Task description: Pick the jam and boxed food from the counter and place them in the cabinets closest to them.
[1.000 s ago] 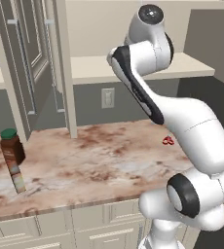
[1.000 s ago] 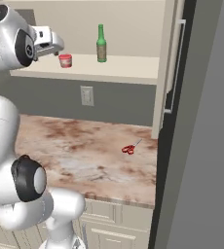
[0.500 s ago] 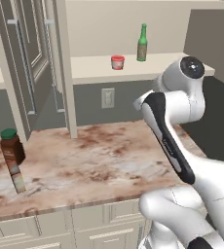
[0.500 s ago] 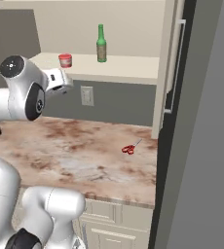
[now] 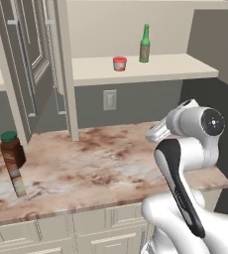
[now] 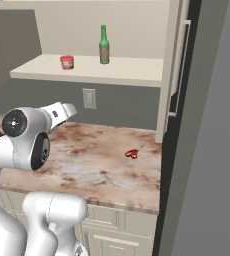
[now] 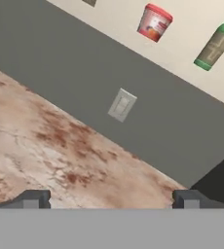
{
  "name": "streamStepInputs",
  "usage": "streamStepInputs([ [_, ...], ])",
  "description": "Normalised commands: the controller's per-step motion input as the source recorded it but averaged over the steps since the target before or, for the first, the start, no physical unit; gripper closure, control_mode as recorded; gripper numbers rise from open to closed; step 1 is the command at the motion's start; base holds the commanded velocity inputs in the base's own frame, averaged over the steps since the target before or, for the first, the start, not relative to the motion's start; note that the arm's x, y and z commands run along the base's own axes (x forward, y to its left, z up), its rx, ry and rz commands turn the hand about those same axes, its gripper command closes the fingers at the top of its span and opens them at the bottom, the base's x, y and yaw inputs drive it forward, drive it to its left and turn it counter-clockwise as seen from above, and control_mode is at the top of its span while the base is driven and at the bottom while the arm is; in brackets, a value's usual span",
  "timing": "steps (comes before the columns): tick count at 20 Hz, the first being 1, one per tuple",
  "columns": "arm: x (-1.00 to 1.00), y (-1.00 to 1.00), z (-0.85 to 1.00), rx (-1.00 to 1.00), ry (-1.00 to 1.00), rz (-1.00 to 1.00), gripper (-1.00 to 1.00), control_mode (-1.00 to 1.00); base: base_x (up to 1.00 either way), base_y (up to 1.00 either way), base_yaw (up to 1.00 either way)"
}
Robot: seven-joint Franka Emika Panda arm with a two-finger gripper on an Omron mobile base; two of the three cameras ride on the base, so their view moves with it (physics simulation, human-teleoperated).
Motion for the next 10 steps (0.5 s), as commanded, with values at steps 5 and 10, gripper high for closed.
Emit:
streamStepInputs([
  [5,-0.08,0.00,-0.02,0.00,0.00,0.00,-1.00,1.00,-0.38,0.00,0.00],
  [10,0.00,0.00,0.00,0.00,0.00,0.00,-1.00,1.00,-0.72,0.00,0.00],
])
